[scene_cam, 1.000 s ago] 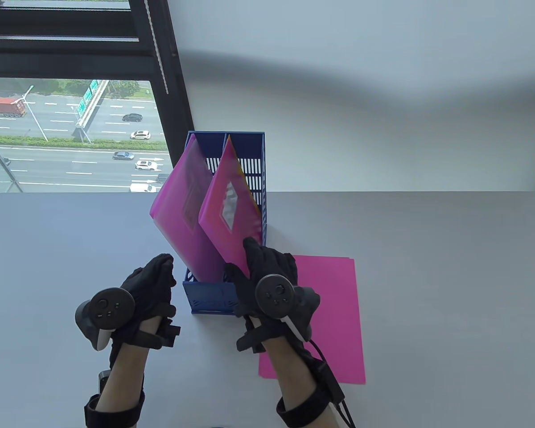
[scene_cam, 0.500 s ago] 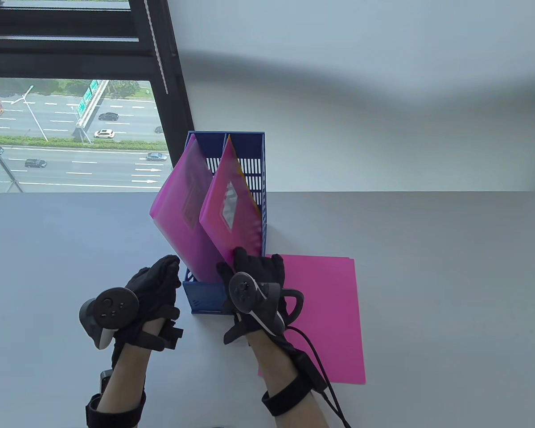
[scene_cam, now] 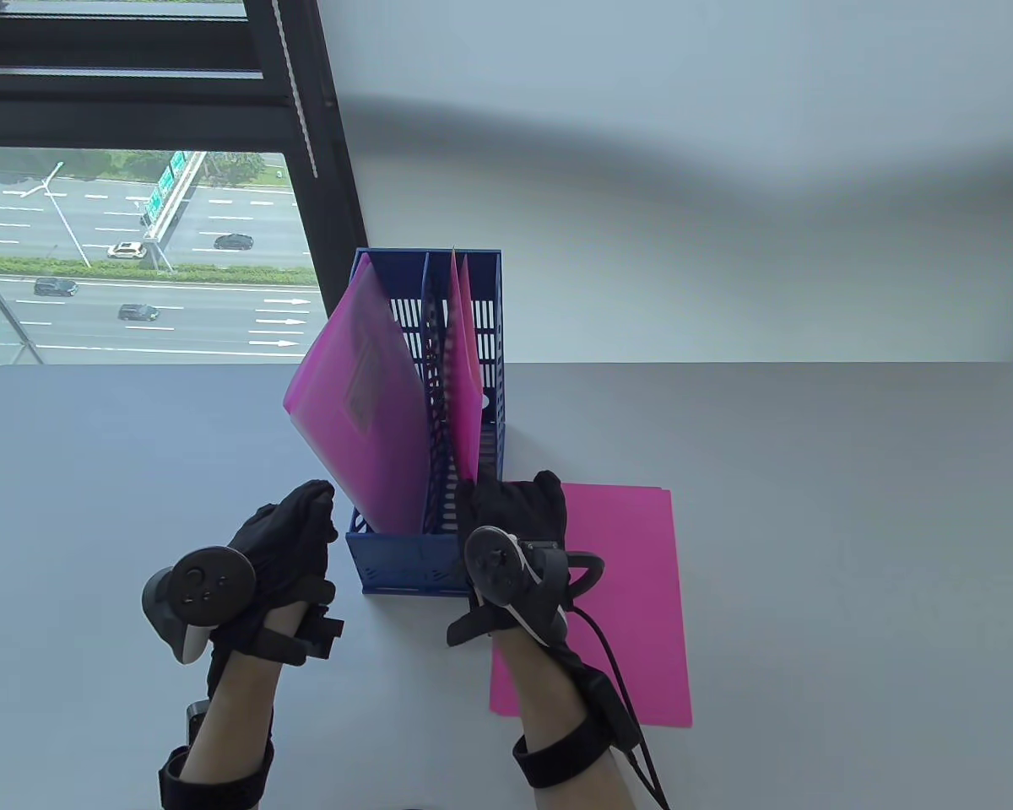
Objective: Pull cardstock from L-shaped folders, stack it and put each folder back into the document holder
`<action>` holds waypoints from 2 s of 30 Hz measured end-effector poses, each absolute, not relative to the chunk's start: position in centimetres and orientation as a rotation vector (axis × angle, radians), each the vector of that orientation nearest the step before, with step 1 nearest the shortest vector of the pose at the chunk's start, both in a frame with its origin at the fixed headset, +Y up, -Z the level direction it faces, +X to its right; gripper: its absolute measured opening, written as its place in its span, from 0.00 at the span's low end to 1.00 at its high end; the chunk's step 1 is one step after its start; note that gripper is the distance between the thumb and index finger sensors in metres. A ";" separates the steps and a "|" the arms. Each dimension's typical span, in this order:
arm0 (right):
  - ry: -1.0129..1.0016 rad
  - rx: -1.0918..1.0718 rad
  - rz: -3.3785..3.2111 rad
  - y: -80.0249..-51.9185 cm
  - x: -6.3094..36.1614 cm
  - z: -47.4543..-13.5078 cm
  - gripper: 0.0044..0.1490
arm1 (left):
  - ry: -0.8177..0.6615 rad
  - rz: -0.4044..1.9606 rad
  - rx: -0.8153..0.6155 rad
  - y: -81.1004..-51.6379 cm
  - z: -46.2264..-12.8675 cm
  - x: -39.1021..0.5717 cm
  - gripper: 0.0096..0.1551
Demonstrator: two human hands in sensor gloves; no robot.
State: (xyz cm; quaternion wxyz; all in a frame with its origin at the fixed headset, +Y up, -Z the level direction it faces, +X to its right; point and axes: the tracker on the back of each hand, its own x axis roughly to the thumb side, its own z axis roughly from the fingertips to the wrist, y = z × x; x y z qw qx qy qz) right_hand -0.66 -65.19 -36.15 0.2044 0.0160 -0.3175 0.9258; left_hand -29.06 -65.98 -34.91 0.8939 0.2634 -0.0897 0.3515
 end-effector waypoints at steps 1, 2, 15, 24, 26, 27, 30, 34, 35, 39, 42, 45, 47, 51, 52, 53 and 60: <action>-0.904 0.046 2.574 -65.0 -0.5 -36.0 0.25 | -0.186 0.730 0.563 -65.8 -34.8 -29.2 0.26; -0.922 0.048 2.565 -64.7 -0.4 -35.9 0.25 | -0.187 0.734 0.581 -65.6 -34.6 -29.3 0.25; -1.111 0.080 2.360 -61.1 1.3 -33.2 0.25 | -0.276 0.683 0.725 -62.5 -31.8 -28.1 0.26; -1.151 0.106 2.237 -59.0 1.7 -31.2 0.25 | -0.348 0.660 0.677 -62.3 -31.8 -27.0 0.28; -1.129 0.113 2.194 -58.7 1.8 -30.9 0.25 | -0.384 0.645 0.666 -62.2 -31.7 -26.3 0.29; -1.118 0.115 2.180 -58.6 1.8 -30.8 0.25 | -0.401 0.642 0.659 -62.2 -31.6 -25.8 0.29; -1.043 0.121 2.113 -58.6 1.9 -30.7 0.25 | -0.464 0.620 0.637 -62.2 -31.3 -24.2 0.33; -0.967 0.132 2.060 -58.7 1.8 -30.7 0.25 | -0.518 0.573 0.590 -62.4 -31.1 -22.3 0.39; -0.946 0.138 2.046 -58.7 1.6 -30.6 0.26 | -0.526 0.559 0.588 -62.5 -31.0 -21.8 0.40; -0.890 0.179 2.028 -58.7 0.9 -30.4 0.26 | -0.530 0.515 0.593 -62.8 -30.8 -20.6 0.42; -0.849 0.214 2.019 -58.6 0.2 -30.2 0.26 | -0.509 0.478 0.595 -63.0 -30.8 -20.0 0.43; -0.812 0.258 2.019 -58.6 -0.7 -29.9 0.26 | -0.480 0.468 0.612 -63.1 -30.9 -19.9 0.41; -0.784 0.293 2.020 -58.6 -1.3 -29.7 0.26 | -0.462 0.485 0.629 -63.2 -30.9 -20.0 0.38; -0.750 0.344 2.060 -58.3 -2.3 -29.4 0.27 | -0.434 0.523 0.675 -63.0 -30.9 -20.7 0.33; -0.756 0.349 2.069 -58.2 -2.5 -29.3 0.28 | -0.429 0.531 0.687 -63.0 -30.9 -21.0 0.32; -0.751 0.356 2.075 -58.2 -2.6 -29.3 0.29 | -0.421 0.544 0.694 -62.9 -30.9 -21.2 0.31; -0.547 0.458 2.023 -57.8 -2.2 -29.6 0.30 | -0.390 0.725 0.688 -62.9 -31.7 -23.7 0.28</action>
